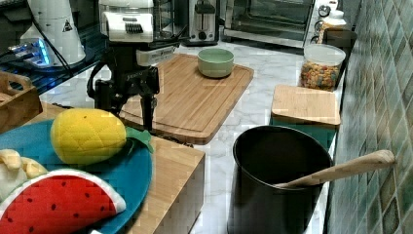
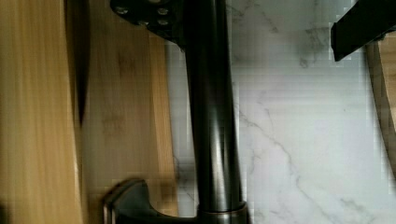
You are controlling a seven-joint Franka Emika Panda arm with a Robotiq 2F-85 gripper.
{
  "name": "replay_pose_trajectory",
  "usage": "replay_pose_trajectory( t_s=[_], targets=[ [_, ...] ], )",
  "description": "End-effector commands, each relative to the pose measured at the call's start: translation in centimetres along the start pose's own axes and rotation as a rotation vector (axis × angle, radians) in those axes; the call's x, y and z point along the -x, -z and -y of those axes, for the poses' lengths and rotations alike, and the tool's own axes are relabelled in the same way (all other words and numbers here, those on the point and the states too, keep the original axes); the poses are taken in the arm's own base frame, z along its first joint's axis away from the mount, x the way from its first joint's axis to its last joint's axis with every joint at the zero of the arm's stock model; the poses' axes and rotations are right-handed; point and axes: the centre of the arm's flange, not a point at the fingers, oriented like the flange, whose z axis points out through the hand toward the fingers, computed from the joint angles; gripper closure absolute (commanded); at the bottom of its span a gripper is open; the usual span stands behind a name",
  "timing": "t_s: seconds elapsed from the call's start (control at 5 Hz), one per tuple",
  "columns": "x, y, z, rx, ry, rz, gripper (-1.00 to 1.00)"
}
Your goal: Open the drawer.
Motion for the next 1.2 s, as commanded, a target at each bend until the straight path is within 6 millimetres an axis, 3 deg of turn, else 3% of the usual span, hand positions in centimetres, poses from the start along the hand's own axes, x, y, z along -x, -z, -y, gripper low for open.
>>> replay_pose_trajectory(
  t_s=[0.2,0.4,0.6,1.0,1.2],
  targets=[
    [0.3,0.3,24.6,-0.147,0.201,0.024,-1.0],
    [1.1,1.5,27.7,-0.144,0.223,0.033,-1.0],
    [1.1,2.5,29.4,-0.14,0.26,0.06,-1.0],
    [1.5,4.1,30.0,-0.134,0.282,0.076,-1.0],
    [1.2,5.0,29.6,-0.178,0.154,0.098,-1.0]
  ],
)
